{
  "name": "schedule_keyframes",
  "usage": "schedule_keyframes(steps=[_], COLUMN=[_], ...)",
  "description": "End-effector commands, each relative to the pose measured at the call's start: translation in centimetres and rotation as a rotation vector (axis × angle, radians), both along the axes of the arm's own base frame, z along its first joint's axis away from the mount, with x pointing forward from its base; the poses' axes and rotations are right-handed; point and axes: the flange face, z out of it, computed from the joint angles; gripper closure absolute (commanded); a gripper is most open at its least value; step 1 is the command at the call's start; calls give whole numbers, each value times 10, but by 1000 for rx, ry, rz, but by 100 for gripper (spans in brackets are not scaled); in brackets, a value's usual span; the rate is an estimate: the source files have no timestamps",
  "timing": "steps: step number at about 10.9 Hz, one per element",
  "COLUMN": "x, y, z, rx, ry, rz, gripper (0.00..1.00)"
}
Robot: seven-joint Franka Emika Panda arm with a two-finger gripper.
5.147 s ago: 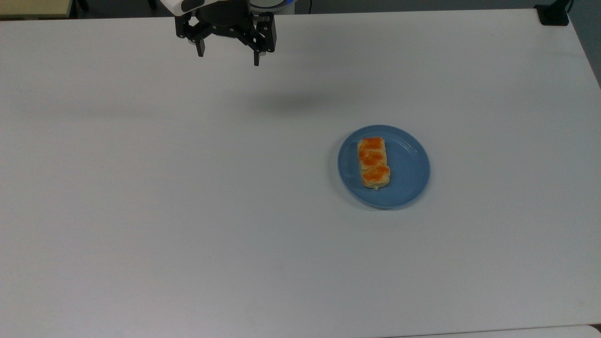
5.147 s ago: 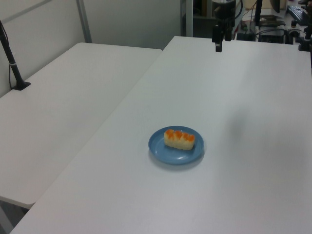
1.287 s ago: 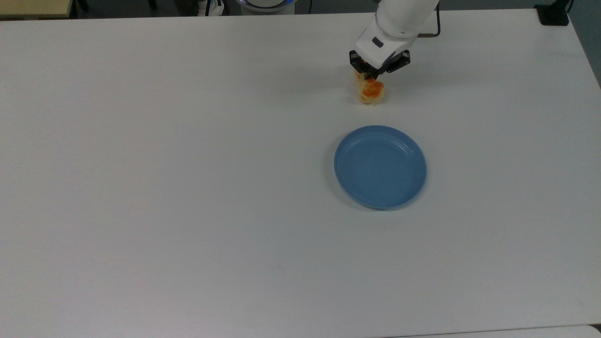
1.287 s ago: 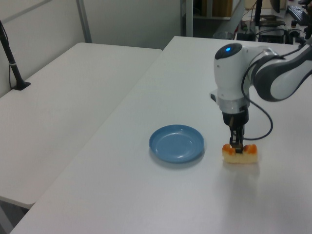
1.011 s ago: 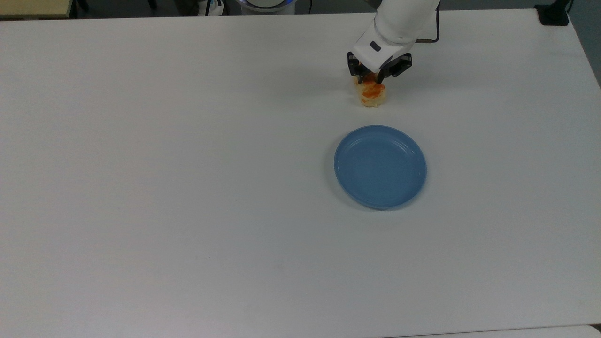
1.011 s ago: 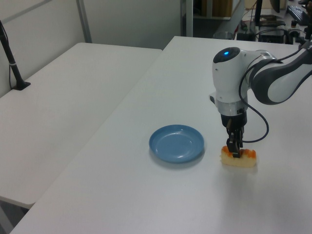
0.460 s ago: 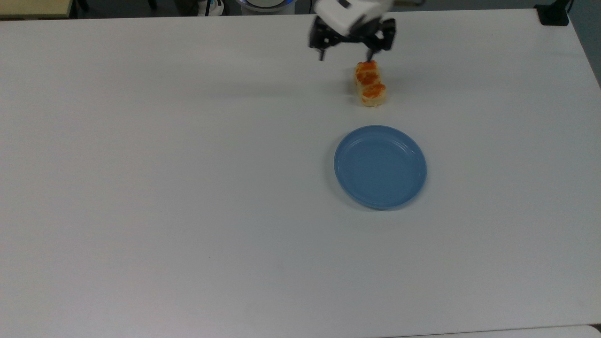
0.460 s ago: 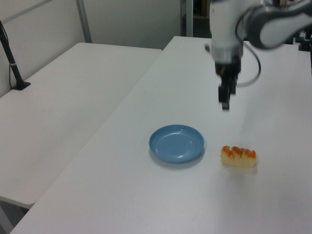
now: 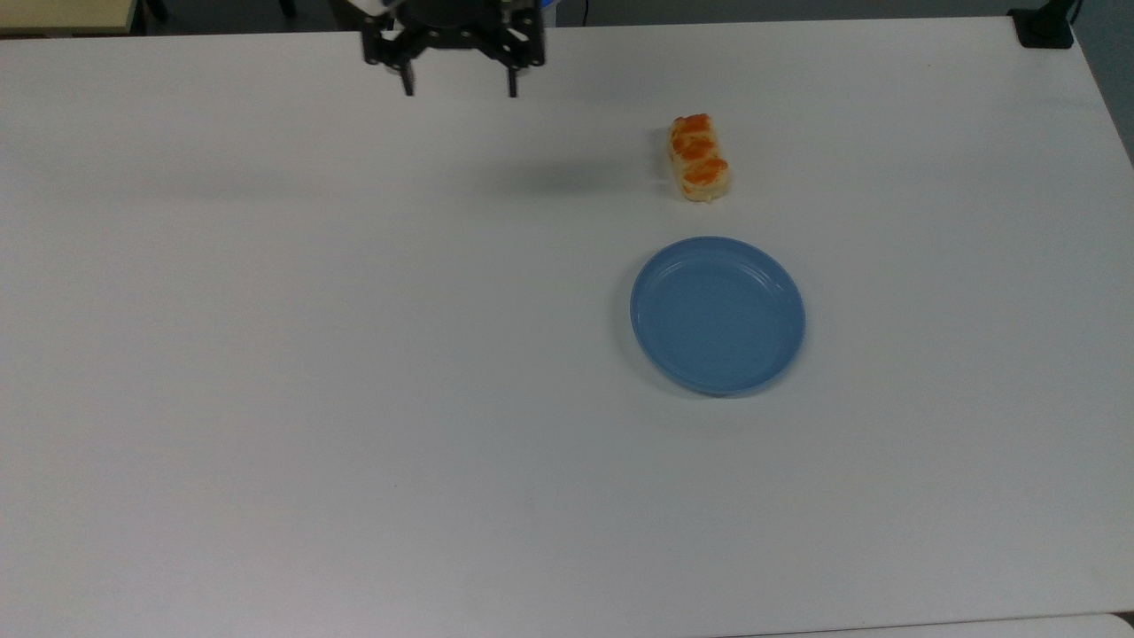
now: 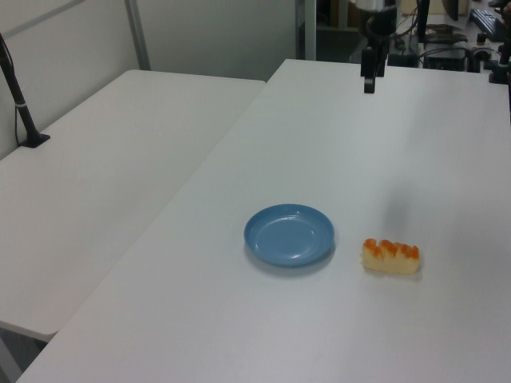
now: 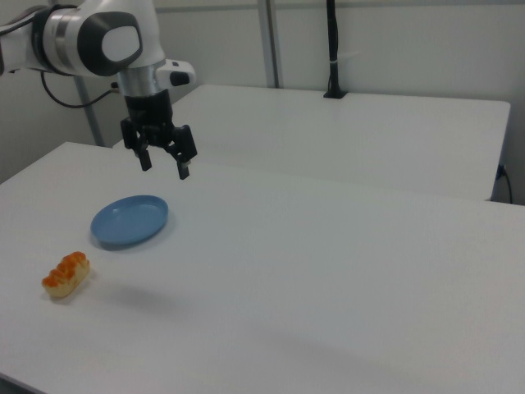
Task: Put the bread on the table
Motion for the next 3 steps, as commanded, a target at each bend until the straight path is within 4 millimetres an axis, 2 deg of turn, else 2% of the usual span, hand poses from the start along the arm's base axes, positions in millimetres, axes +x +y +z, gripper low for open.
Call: schedule_keyframes(steps=[1,3], x=[2,2], y=[-14,-25], z=[12,14], rx=[13,12], ry=[7,-4], rz=[-4,-25], gripper=[0,0])
